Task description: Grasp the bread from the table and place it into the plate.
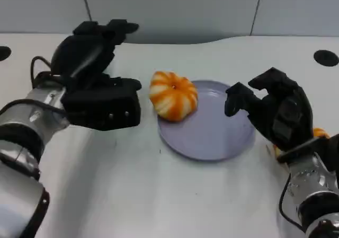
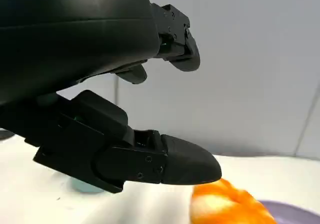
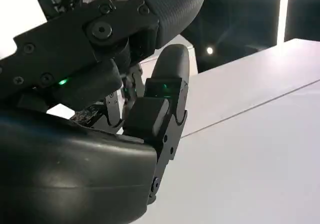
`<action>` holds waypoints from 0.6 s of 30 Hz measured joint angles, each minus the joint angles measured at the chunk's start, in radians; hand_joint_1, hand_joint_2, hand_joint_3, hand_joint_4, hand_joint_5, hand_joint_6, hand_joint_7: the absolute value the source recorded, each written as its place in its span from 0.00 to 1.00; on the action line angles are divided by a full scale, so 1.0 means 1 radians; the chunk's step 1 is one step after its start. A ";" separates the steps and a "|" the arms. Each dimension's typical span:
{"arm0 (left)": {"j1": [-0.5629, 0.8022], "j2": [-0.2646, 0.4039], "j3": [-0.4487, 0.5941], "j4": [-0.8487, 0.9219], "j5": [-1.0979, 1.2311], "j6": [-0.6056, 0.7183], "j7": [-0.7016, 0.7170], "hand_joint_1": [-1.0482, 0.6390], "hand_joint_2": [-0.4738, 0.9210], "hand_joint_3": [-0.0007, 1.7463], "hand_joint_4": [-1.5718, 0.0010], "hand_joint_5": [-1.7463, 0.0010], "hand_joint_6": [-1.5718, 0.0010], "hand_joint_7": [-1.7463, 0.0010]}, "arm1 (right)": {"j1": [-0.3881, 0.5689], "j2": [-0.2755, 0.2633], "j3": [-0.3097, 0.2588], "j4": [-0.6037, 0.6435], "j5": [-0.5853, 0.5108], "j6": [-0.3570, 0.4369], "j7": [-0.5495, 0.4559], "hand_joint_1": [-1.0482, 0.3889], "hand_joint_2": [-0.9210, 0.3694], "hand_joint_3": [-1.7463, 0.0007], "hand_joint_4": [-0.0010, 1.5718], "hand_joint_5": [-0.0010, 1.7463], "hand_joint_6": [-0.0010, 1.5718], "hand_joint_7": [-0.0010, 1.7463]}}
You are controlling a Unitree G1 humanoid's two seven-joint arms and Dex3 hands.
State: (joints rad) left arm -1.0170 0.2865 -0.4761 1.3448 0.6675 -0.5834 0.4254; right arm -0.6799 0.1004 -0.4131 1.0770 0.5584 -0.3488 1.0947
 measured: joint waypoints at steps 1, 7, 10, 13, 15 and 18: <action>0.012 0.001 0.012 -0.001 -0.013 -0.007 -0.011 0.00 1.00 0.28 1.00 0.66 0.99 0.74 | 0.000 0.000 0.002 0.000 -0.001 0.000 0.000 0.42 0.07 1.00 0.51 0.76 0.64 0.32; 0.117 -0.074 0.282 -0.024 -0.376 -0.126 -0.369 0.00 1.00 0.26 1.00 0.56 0.95 0.75 | 0.000 -0.004 0.006 0.001 -0.002 0.019 0.000 0.41 0.06 1.00 0.53 0.74 0.64 0.32; 0.152 -0.132 0.419 -0.041 -0.580 -0.082 -0.627 0.00 1.00 0.31 1.00 0.69 0.99 0.91 | 0.000 -0.001 0.006 0.001 -0.001 0.019 0.000 0.42 0.06 1.00 0.53 0.73 0.64 0.31; 0.179 -0.176 0.554 -0.063 -0.787 0.071 -0.893 0.00 1.00 0.32 1.00 0.68 1.00 0.97 | 0.000 0.001 0.006 0.001 -0.001 0.019 -0.001 0.41 0.06 1.00 0.53 0.73 0.65 0.30; 0.204 -0.200 0.653 -0.085 -0.932 0.205 -1.070 0.00 1.00 0.32 1.00 0.68 1.00 0.97 | 0.000 0.001 0.006 0.000 -0.001 0.019 -0.005 0.40 0.06 1.00 0.53 0.73 0.65 0.30; 0.273 -0.214 0.803 -0.144 -1.135 0.403 -1.313 0.00 1.00 0.33 1.00 0.65 0.99 0.97 | 0.001 0.000 0.008 -0.004 -0.005 0.016 -0.013 0.39 0.06 1.00 0.52 0.77 0.64 0.31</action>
State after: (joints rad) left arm -0.7442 0.0724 0.3271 1.2004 -0.4670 -0.1807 -0.8874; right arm -0.6788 0.1000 -0.4054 1.0728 0.5538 -0.3327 1.0817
